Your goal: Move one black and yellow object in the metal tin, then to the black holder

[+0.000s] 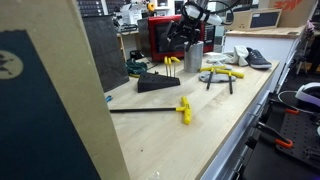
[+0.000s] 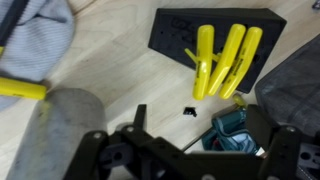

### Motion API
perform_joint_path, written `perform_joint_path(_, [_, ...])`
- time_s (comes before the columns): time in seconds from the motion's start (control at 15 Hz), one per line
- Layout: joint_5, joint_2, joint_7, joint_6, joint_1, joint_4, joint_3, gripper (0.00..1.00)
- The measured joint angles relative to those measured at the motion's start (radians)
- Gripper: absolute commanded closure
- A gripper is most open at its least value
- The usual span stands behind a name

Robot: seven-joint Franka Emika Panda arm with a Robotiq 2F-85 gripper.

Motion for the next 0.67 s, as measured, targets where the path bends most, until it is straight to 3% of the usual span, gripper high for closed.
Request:
perform_joint_path(0.07, [-0.072, -0.019, 0.036, -0.021, -0.010, -0.008, -0.007, 0.28])
perform_joint_path(0.27, [-0.214, -0.084, 0.067, -0.122, -0.049, -0.018, -0.023, 0.51])
perform_joint_path(0.47, [-0.244, -0.129, 0.052, -0.211, -0.068, -0.018, -0.023, 0.73])
perform_joint_path(0.67, [-0.236, -0.123, 0.023, -0.225, -0.065, -0.019, -0.019, 0.95])
